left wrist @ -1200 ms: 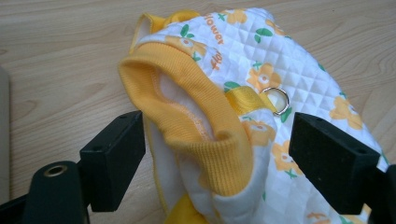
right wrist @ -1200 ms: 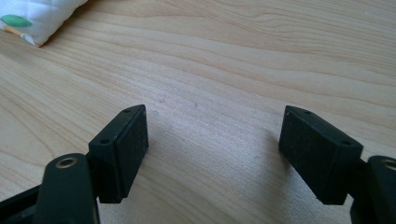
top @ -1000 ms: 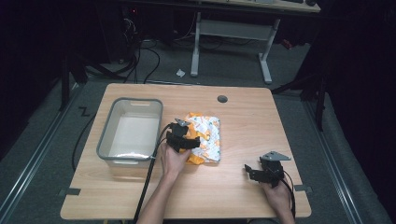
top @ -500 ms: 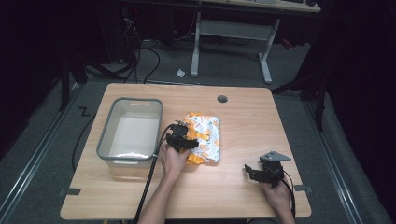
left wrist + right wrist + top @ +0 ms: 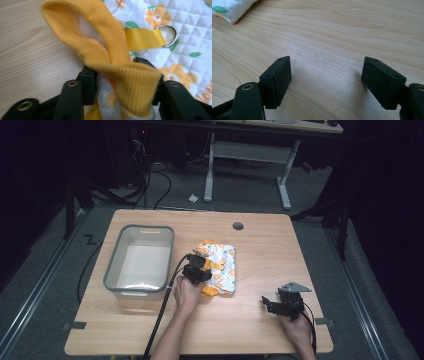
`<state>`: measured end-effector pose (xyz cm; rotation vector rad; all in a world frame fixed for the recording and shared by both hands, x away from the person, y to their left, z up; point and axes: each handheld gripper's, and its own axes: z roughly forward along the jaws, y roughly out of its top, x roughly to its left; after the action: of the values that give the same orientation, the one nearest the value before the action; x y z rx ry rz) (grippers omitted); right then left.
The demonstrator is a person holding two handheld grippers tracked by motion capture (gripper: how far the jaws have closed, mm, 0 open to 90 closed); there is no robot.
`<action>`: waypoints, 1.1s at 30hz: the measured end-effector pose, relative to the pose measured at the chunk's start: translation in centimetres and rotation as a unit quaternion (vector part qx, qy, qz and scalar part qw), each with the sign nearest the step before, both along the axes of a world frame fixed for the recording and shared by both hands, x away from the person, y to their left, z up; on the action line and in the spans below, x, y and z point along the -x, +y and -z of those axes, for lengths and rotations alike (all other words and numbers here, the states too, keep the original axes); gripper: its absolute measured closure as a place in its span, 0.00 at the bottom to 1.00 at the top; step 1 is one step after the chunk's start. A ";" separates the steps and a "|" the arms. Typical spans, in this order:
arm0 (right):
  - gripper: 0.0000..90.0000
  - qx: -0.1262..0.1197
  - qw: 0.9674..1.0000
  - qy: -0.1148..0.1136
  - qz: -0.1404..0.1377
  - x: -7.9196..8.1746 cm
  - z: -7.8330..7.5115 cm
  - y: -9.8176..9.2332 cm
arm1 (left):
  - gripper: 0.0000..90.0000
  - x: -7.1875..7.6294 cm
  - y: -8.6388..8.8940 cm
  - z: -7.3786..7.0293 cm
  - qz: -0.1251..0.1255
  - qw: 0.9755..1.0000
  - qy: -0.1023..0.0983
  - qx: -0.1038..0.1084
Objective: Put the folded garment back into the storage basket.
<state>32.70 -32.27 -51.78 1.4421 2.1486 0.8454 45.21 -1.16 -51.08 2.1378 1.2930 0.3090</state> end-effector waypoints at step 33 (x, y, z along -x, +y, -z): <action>0.27 0.000 1.000 0.000 0.000 0.0 0.0 0.0 | 0.87 2.3 1.0 -3.9 0.070 0.994 -0.030 0.081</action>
<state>32.70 -32.28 -51.78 1.4418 2.1488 0.8457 42.95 -0.19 -47.23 2.0530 1.0905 0.2010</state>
